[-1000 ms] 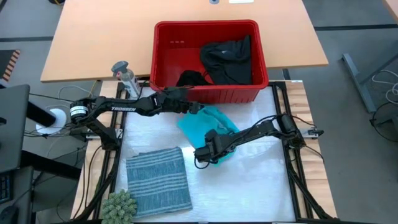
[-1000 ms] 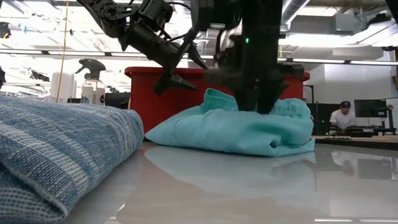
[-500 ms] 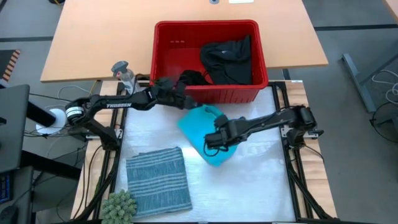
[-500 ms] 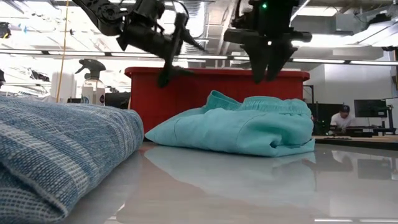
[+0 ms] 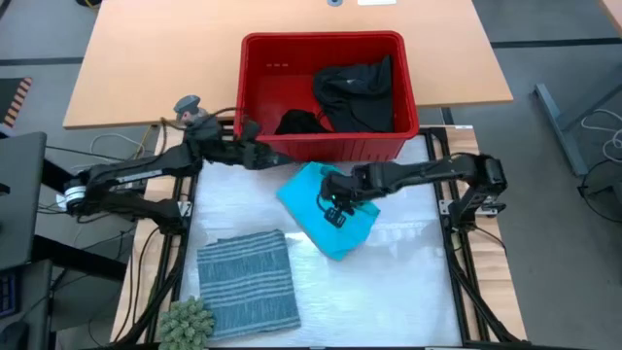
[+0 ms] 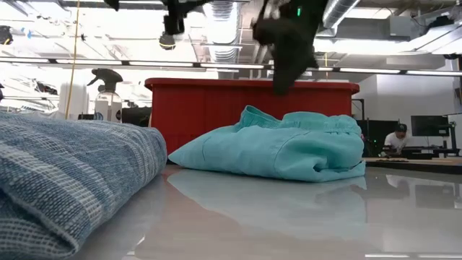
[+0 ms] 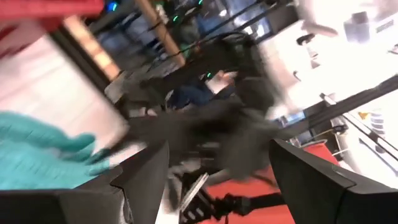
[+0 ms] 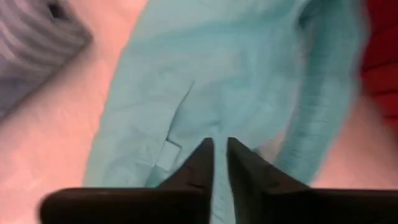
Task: Fold Laundry from Bin
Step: Fold the light blue shorts from the red organizer bin
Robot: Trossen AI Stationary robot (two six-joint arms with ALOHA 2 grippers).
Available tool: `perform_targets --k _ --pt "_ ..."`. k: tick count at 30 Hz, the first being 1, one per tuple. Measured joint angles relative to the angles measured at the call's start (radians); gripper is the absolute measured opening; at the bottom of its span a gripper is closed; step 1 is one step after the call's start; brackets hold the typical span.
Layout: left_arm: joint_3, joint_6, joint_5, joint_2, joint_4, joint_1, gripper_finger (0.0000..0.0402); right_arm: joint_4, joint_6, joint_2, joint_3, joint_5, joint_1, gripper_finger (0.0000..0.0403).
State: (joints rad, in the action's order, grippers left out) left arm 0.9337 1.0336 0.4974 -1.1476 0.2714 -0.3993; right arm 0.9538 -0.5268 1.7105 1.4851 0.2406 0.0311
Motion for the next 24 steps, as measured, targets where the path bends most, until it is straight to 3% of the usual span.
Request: perform_targets --k 4,7,11,14,18,21,24 --pt "0.0 -0.039 -0.084 0.066 -0.035 0.023 0.0265 -0.104 0.06 0.002 -0.143 -0.071 -0.073 0.0017" --pt "0.0 -0.046 -0.137 0.084 -0.087 0.033 0.0265 -0.158 0.118 0.002 -0.22 -0.135 -0.135 0.0022" --pt "0.0 -0.095 -0.189 0.083 -0.178 0.046 0.0265 -0.154 0.145 0.002 -0.279 -0.135 -0.198 0.0041" --pt "0.0 -0.139 -0.264 0.067 -0.285 0.065 0.0265 -0.174 0.2 0.002 -0.281 -0.144 -0.217 0.0038" --pt "-0.001 -0.201 -0.353 0.016 -0.423 0.085 0.0265 -0.192 0.223 -0.015 -0.281 -0.23 -0.231 0.0033" --pt "-0.001 -0.21 -0.333 -0.043 -0.453 0.087 0.0265 -0.176 0.194 -0.092 -0.281 -0.251 -0.228 0.0038" --pt "-0.001 -0.202 -0.258 -0.099 -0.44 0.078 0.0265 -0.126 0.056 -0.214 -0.281 -0.246 -0.197 0.0056"
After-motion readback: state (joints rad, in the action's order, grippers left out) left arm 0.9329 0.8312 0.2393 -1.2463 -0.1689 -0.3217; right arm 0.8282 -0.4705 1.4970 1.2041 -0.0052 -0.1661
